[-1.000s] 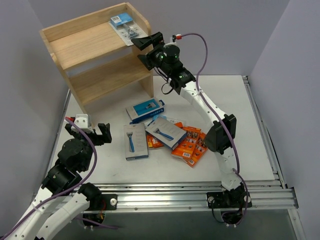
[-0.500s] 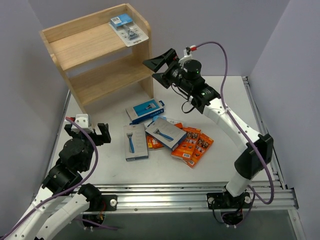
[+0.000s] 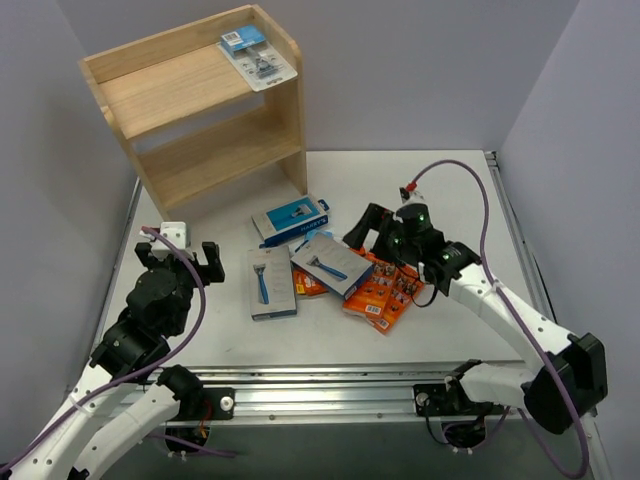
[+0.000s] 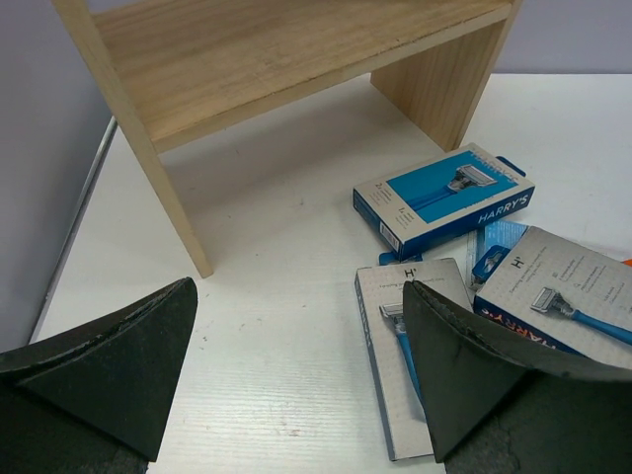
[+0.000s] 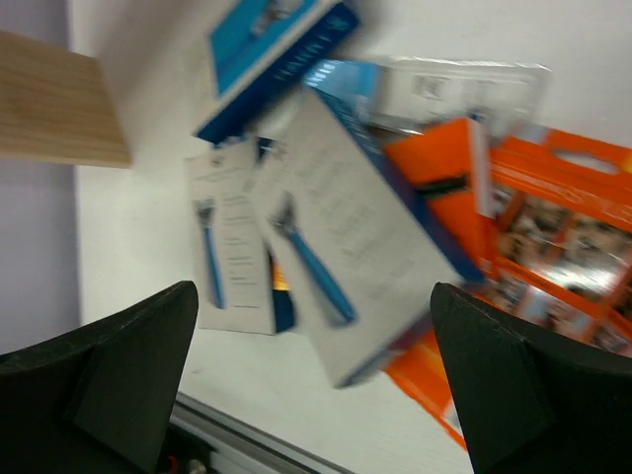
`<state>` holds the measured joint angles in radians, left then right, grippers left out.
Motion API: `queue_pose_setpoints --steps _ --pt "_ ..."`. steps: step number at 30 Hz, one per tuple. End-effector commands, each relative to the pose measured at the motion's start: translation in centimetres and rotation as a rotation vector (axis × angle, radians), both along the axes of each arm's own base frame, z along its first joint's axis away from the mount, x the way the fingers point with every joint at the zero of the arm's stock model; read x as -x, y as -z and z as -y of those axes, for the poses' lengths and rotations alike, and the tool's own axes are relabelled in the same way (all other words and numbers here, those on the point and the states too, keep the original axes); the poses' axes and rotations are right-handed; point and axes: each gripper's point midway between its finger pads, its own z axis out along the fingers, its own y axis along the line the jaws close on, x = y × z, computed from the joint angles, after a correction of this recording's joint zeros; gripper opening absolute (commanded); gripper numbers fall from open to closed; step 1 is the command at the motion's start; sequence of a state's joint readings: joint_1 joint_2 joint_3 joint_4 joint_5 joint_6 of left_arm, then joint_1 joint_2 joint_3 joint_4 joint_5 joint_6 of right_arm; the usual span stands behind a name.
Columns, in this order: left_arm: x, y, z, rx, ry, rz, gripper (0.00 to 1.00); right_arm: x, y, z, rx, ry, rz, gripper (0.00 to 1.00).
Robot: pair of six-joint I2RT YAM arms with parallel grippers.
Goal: Place and organize the shaving razors onto the shelf
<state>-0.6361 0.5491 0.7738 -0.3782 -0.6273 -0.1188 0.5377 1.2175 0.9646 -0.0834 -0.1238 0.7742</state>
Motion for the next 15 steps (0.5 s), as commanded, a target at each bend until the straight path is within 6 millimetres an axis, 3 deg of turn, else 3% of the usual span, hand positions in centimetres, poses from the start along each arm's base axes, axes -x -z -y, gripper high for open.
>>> queue_pose_setpoints --steps 1,4,10,15 --pt "-0.3 -1.5 0.1 -0.003 0.004 0.018 0.94 1.3 2.4 4.2 0.112 0.078 0.012 1.0" --pt "-0.6 -1.1 0.5 -0.018 0.012 -0.001 0.94 1.8 4.3 5.4 0.125 0.083 0.004 0.99" --pt "-0.9 -0.6 0.9 -0.03 0.026 -0.021 0.94 1.2 7.0 5.8 0.183 0.055 -0.017 0.94" --pt "-1.0 -0.4 1.0 -0.036 0.028 -0.027 0.94 0.3 8.5 4.0 0.152 -0.021 0.001 0.83"
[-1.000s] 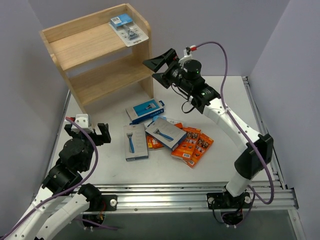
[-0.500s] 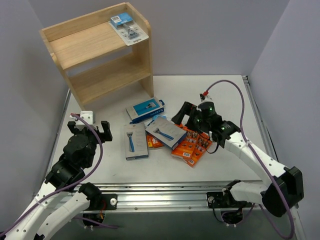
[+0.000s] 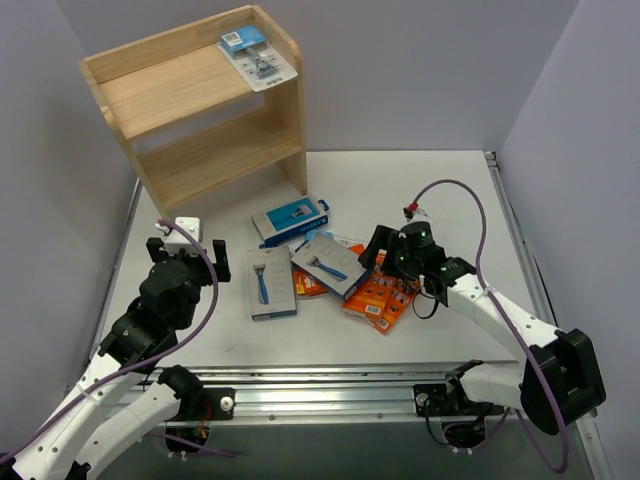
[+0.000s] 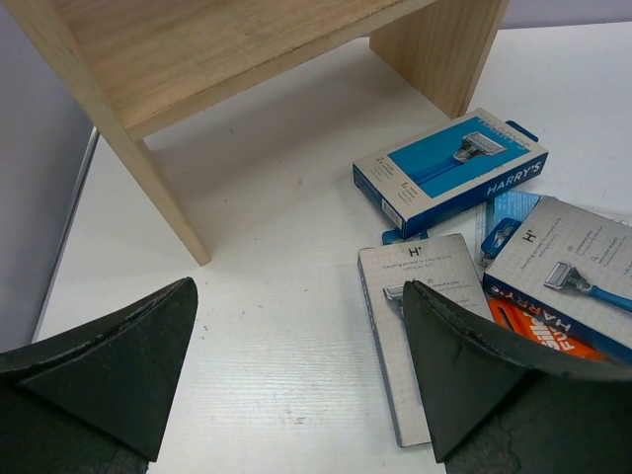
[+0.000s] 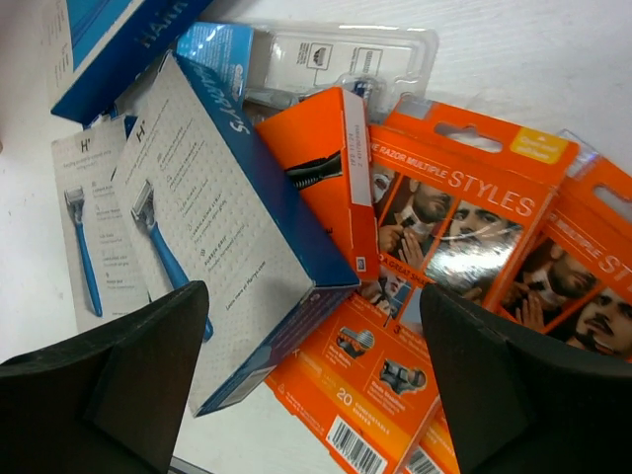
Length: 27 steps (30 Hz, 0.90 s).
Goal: Place and organize the shaving razors onto the shelf
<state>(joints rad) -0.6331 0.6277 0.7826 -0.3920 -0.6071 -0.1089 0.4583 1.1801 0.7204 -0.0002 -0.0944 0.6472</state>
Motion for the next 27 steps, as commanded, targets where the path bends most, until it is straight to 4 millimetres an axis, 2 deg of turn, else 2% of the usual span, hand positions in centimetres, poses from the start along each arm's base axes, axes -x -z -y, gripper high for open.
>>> queue_pose_setpoints --steps 1,3,8,10,12,13,16,20,21,23,24,27 --pt "-0.1 -2.1 0.1 0.02 0.01 0.042 0.94 -0.9 0.0 -2.1 -0.052 -0.101 0.06 0.82" --pt "-0.1 -2.0 0.1 0.016 0.01 0.037 0.94 -0.5 0.6 -3.1 -0.079 -0.143 0.049 0.77" --pt "-0.2 -1.8 0.2 0.009 0.01 0.029 0.94 0.9 -0.2 -6.8 -0.117 -0.264 0.097 0.71" --pt "-0.3 -1.7 0.4 0.008 0.016 0.025 0.94 0.8 -0.4 -7.8 -0.117 -0.279 0.12 0.66" --pt "-0.4 -1.6 0.5 0.005 0.019 0.019 0.94 1.3 0.1 -8.9 -0.14 -0.303 0.099 0.47" --pt "-0.4 -1.5 0.5 0.003 0.021 0.017 0.94 1.2 -0.2 -9.5 -0.161 -0.311 0.108 0.33" --pt "-0.4 -1.5 0.4 0.001 0.016 0.016 0.94 1.8 -1.0 -11.3 -0.176 -0.355 0.118 0.21" --pt "-0.3 -1.6 0.3 0.005 0.013 0.023 0.94 2.6 -2.5 -13.8 -0.19 -0.435 0.155 0.19" --pt "-0.3 -1.7 0.3 0.007 0.015 0.025 0.94 2.6 -2.2 -14.1 -0.184 -0.442 0.147 0.2" --pt "-0.4 -1.5 0.5 0.004 0.022 0.018 0.94 2.3 -2.5 -14.3 -0.175 -0.435 0.145 0.26" --pt "-0.4 -1.5 0.6 0.004 0.024 0.015 0.94 2.0 -2.6 -14.2 -0.169 -0.42 0.146 0.32" --pt "-0.3 -1.5 0.6 0.003 0.027 0.012 0.94 0.7 -3.1 -13.5 -0.129 -0.368 0.166 0.39"
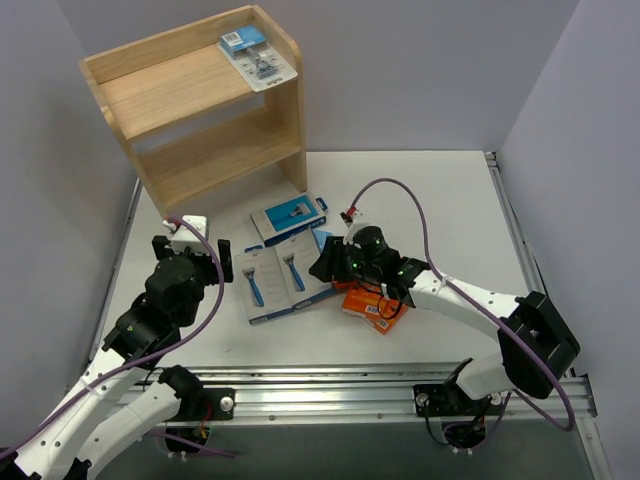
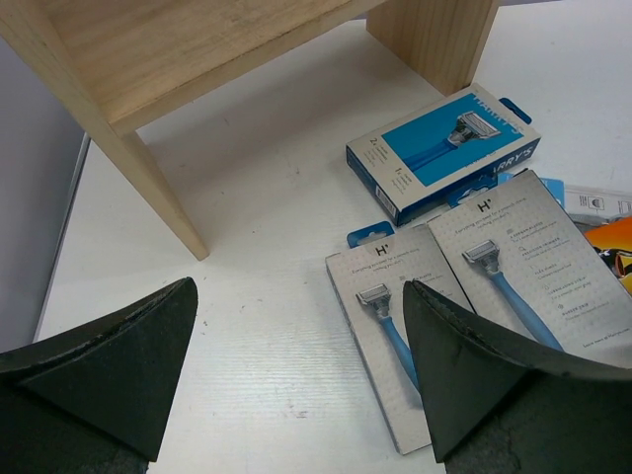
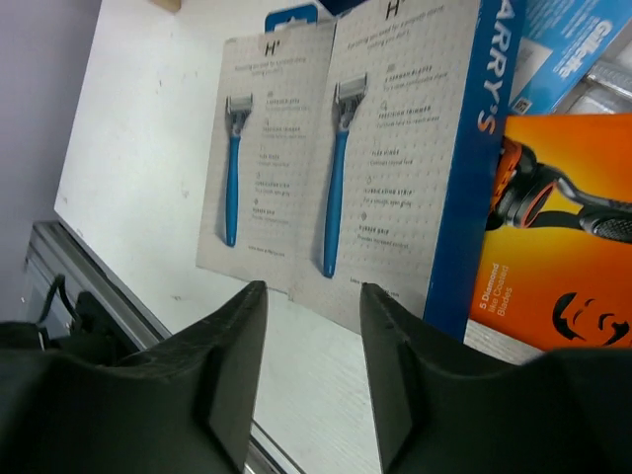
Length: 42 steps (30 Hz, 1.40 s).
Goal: Place and organize the shaving razors onto the shelf
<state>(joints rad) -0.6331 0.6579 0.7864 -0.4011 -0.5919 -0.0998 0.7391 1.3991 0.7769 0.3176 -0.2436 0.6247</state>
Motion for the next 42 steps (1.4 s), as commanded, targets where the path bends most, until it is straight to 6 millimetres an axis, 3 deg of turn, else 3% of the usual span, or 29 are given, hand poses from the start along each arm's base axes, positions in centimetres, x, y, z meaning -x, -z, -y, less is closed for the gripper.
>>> queue_pose_setpoints --steps 1,3,8,16,20,27,30,34,39,42 --pt "0.0 -2.3 0.1 0.032 0.01 0.045 0.94 -3.0 -2.1 0.8 0.025 0.087 0.07 0.46" --pt "0.1 -2.4 0.0 0.038 0.008 0.051 0.94 -4.5 -2.5 1.0 0.038 0.105 0.072 0.49" --pt "0.1 -2.2 0.4 0.04 0.026 0.045 0.94 -7.1 0.3 2.7 0.11 0.147 0.0 0.57" --pt "-0.1 -2.0 1.0 0.038 0.049 0.032 0.94 -6.2 4.3 0.5 0.136 0.048 -0.052 0.73" --pt "-0.3 -1.7 1.3 0.035 0.061 0.017 0.94 -6.2 5.9 -1.5 0.126 -0.008 -0.068 0.73" --pt "-0.2 -1.5 1.4 0.034 0.062 0.007 0.94 -6.6 7.9 -2.9 0.14 -0.046 -0.126 0.71" --pt "-0.2 -1.5 1.5 0.034 0.067 0.005 0.94 -6.4 8.8 -3.2 0.13 -0.052 -0.154 0.64" --pt "-0.3 -1.5 1.5 0.034 0.067 0.005 0.94 -6.1 8.6 -3.5 0.096 -0.05 -0.16 0.43" --pt "-0.2 -1.5 1.5 0.036 0.065 0.005 0.94 -6.0 6.4 -4.3 0.05 -0.068 -0.14 0.1" --pt "-0.1 -1.7 1.4 0.041 0.062 0.011 0.94 -5.7 4.4 -5.3 0.022 -0.089 -0.109 0.0"
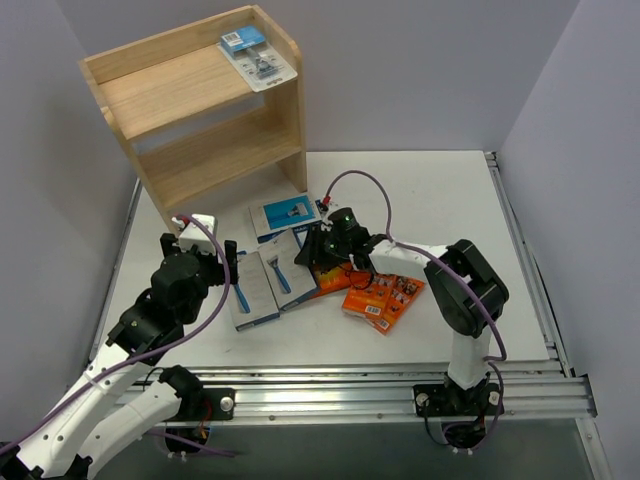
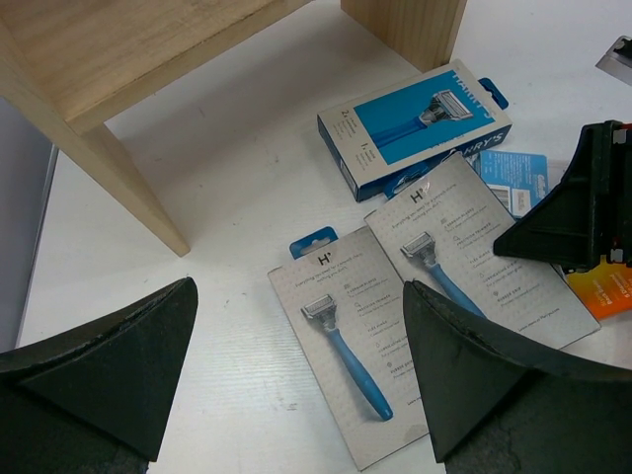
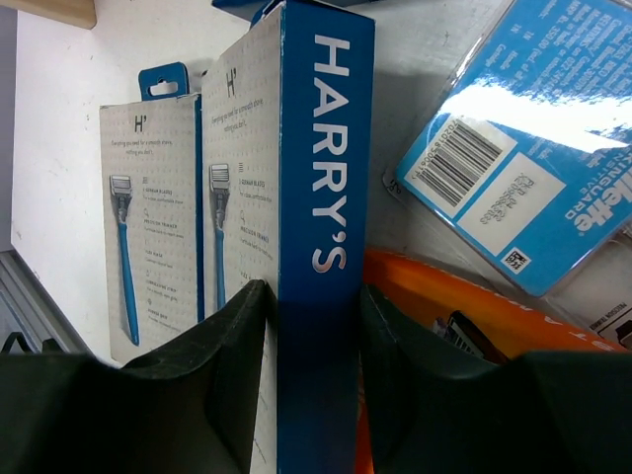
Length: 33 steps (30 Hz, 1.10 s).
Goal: Place and organize the shaving razors onto the shelf
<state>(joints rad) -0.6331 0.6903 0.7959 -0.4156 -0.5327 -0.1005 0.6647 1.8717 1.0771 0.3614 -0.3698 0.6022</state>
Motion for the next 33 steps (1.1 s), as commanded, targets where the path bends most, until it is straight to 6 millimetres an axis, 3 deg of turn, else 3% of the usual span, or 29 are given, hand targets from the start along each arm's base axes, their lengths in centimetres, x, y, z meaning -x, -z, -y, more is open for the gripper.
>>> queue_pose_setpoints --steps 1,8,19,21,23,24,25,27,30,33 --pt "0.0 -2.5 0.1 0.049 0.003 0.051 0.94 1.4 -2.6 -1.5 -0.026 -0.055 0.024 0.0" --pt "0.2 -2.7 -0.1 0.055 -0.003 0.058 0.94 2.7 -5.0 -4.5 -0.056 -0.097 0.056 0.0" --pt "1.0 -4.1 -1.2 0.096 -0.026 0.121 0.94 2.5 -11.9 -8.0 -0.151 -0.079 0.154 0.0" --pt "1.1 -4.2 -1.3 0.098 -0.028 0.129 0.94 2.8 -11.7 -9.1 -0.174 -0.1 0.141 0.0" --pt "1.1 -4.2 -1.4 0.095 -0.032 0.13 0.94 2.9 -10.4 -10.0 -0.169 -0.129 0.106 0.01" --pt "1.1 -4.2 -1.4 0.094 -0.032 0.127 0.94 3.0 -9.8 -10.3 -0.161 -0.138 0.091 0.3" --pt "0.9 -4.1 -1.3 0.089 -0.034 0.121 0.94 2.9 -9.2 -10.3 -0.15 -0.134 0.081 0.43" --pt "0.9 -4.0 -1.3 0.083 -0.034 0.114 0.94 2.6 -8.3 -10.0 -0.125 -0.12 0.073 0.53" --pt "0.8 -3.9 -1.2 0.081 -0.031 0.108 0.94 1.3 -8.0 -8.5 -0.072 -0.054 0.088 0.56" --pt "0.8 -3.7 -1.0 0.08 -0.025 0.104 0.94 -1.1 -8.7 -5.7 -0.013 0.048 0.114 0.58"
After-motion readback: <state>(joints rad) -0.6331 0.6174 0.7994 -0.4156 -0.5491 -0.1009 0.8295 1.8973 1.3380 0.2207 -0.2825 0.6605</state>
